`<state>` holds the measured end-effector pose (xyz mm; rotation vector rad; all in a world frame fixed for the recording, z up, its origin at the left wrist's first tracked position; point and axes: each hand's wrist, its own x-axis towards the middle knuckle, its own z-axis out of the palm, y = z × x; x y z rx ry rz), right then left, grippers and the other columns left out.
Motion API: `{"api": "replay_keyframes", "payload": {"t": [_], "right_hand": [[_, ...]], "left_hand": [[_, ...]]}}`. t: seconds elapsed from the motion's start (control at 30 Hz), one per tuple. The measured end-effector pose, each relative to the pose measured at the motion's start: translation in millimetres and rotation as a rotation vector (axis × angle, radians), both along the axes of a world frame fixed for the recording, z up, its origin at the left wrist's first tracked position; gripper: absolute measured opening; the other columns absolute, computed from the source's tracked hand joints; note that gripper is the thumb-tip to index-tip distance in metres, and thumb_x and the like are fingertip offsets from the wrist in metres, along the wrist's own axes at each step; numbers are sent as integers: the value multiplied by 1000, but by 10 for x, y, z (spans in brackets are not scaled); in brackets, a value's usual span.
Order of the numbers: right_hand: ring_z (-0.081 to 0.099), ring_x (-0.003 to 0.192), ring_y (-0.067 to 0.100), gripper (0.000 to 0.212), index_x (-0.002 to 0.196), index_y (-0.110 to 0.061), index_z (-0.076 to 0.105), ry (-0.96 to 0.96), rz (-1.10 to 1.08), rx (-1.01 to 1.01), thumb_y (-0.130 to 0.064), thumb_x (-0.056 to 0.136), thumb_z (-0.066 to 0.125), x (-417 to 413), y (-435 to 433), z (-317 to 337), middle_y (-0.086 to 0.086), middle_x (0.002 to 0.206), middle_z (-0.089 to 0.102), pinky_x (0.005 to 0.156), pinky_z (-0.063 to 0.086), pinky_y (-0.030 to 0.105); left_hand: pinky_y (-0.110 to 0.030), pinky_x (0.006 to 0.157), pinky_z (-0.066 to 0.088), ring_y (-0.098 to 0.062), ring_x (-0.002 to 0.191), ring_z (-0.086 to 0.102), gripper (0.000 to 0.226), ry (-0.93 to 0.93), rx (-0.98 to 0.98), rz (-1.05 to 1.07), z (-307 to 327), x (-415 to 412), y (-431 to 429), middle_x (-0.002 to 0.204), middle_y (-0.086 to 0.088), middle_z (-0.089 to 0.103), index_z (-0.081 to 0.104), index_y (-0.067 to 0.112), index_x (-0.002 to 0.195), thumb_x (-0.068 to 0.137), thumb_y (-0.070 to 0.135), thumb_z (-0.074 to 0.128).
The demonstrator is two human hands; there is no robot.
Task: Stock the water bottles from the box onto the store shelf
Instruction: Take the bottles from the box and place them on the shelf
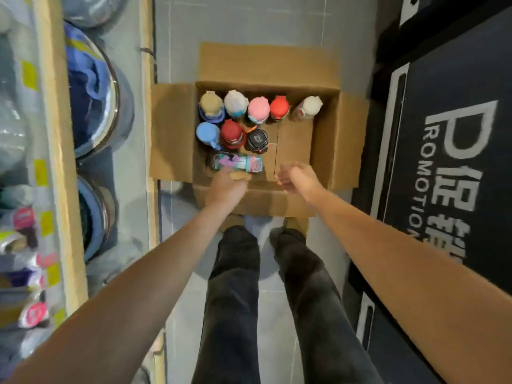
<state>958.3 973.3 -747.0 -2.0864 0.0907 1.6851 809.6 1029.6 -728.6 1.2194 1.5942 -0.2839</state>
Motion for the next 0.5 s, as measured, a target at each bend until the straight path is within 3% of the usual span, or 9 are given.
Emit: {"api": "replay_keyframes", "payload": {"t": [0.07,0.2,0.3,0.33,0.4,0.43,0.5], "right_hand": [[59,97,23,26,120,-8,56,-14,-24,-23,-7,95,46,-85,89,-550,12,116,63,83,50,33],[49,80,14,27,119,-3,56,-135,-24,-23,-3,92,51,-134,277,-1620,-2,81,52,63,38,20],[46,98,16,38,131,-7,49,-142,106,-46,-12,94,53,-107,291,-2478,3,104,51,79,44,28],[48,105,18,44,136,-10,45,-127,150,-64,-16,94,54,-107,279,-2721,6,115,51,84,44,30],[50,115,22,55,142,-11,37,-103,204,-92,-19,92,58,-76,236,-3093,9,133,50,80,43,29],[52,112,23,58,143,-11,35,-83,200,-95,-16,90,60,-93,223,-3270,11,137,49,76,44,28],[54,102,22,60,141,-11,36,-49,154,-95,-11,88,63,-152,184,-3593,13,135,52,76,49,29]], "left_hand": [[-25,84,36,-15,102,51,32,-11,5,14,-519,-19,91,104,5,52,54,17,123,91,19,54],[-28,96,44,-21,115,56,44,21,54,23,-1707,-89,315,122,-4,61,56,12,124,82,18,60],[-31,99,44,-27,120,54,52,120,64,37,-2736,-203,407,125,-11,61,60,14,122,73,30,61],[-31,103,40,-28,126,49,60,173,55,49,-3014,-258,434,132,-12,55,56,13,128,72,35,63],[-33,112,30,-29,138,32,85,268,28,116,-3364,-299,485,147,-15,34,32,8,144,73,37,70],[-33,114,27,-29,140,28,92,283,10,167,-3500,-312,512,150,-16,27,22,5,147,75,33,72],[-30,111,30,-30,138,32,86,274,-5,239,-3777,-356,561,149,-18,30,18,2,144,79,24,70]]}}
